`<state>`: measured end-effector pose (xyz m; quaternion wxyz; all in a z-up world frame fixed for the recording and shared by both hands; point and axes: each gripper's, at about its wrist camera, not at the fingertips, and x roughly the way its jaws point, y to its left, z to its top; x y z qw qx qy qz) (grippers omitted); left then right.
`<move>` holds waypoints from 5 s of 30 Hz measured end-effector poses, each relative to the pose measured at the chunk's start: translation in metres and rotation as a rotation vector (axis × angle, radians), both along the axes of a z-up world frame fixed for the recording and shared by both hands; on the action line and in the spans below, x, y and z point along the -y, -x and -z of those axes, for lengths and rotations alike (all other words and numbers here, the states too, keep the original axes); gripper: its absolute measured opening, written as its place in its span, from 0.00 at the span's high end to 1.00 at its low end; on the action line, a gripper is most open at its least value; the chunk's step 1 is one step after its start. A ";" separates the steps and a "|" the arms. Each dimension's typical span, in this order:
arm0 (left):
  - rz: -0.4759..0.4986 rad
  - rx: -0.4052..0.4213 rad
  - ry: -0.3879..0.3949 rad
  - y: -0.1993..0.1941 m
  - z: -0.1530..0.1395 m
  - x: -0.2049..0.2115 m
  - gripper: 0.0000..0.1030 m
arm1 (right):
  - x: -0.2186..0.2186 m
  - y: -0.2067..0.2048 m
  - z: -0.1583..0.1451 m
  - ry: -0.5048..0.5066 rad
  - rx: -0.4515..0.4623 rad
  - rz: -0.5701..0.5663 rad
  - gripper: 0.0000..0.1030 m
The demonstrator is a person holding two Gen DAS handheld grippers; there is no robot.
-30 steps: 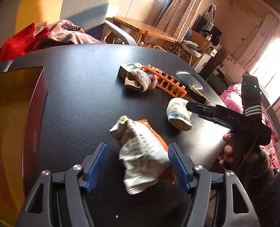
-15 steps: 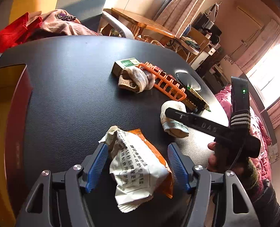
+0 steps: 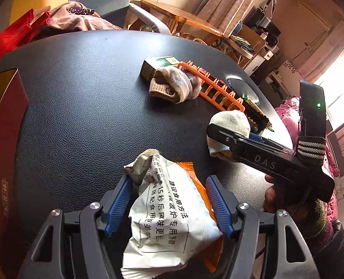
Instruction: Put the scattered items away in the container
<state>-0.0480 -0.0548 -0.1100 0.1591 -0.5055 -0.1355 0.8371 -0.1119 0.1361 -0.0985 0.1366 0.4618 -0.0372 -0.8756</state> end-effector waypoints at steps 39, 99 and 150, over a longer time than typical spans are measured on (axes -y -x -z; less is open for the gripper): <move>-0.294 -0.228 0.042 -0.098 -0.071 0.104 0.65 | 0.101 -0.058 -0.070 0.171 -0.108 -0.334 0.48; -0.359 -0.011 0.157 0.109 -0.001 0.045 0.17 | 0.001 -0.019 -0.036 0.199 -0.064 -0.105 0.46; -0.711 -0.108 0.219 -0.150 -0.040 0.253 0.22 | 0.301 -0.096 -0.059 0.088 -0.054 -0.735 0.43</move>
